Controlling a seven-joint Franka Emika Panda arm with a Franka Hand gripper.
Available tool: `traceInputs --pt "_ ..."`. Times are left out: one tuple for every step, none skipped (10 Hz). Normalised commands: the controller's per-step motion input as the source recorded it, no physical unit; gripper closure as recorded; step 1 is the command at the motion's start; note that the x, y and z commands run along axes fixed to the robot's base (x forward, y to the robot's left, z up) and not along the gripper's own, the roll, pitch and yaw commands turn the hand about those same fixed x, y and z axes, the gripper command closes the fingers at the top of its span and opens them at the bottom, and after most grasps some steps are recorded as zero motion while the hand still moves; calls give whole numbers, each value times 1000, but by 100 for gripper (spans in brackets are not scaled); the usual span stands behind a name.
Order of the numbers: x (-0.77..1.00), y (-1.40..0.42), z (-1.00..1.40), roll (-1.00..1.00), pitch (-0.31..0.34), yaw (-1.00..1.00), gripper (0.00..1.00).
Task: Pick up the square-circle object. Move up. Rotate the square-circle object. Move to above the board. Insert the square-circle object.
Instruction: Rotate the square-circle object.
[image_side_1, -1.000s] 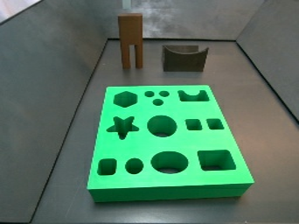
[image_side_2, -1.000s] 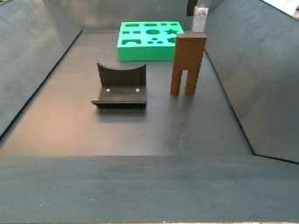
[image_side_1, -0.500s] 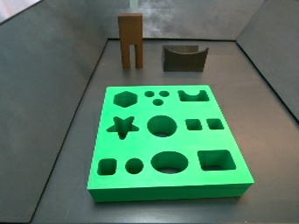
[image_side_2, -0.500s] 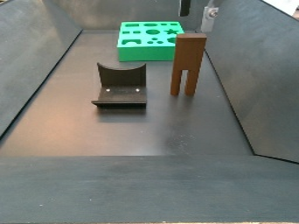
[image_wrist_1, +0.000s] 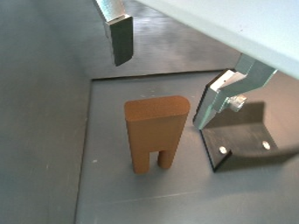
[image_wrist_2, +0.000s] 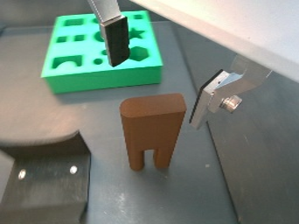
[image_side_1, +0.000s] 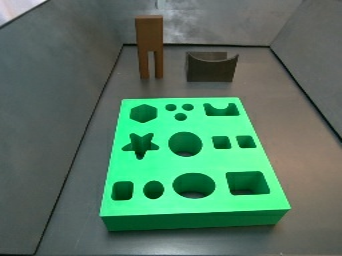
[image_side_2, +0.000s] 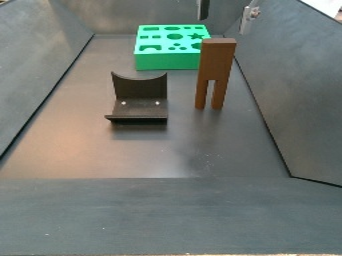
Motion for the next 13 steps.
traceInputs --pt "39 11 -31 1 16 1000 0" --pt "40 11 -30 1 18 1000 0" --pt "40 11 -30 1 19 1000 0" --pt "40 11 -29 2 21 1000 0" --pt "40 11 -29 2 23 1000 0" --pt "40 11 -28 2 27 1000 0" --pt "40 11 -28 2 31 1000 0" --pt "40 11 -27 3 38 1000 0" --pt "41 11 -27 3 43 1000 0" --pt "41 11 -25 4 53 921 0" --pt "42 11 -23 4 52 681 0" --pt "42 11 -20 4 51 393 0" --pt "43 11 -19 4 50 293 0"
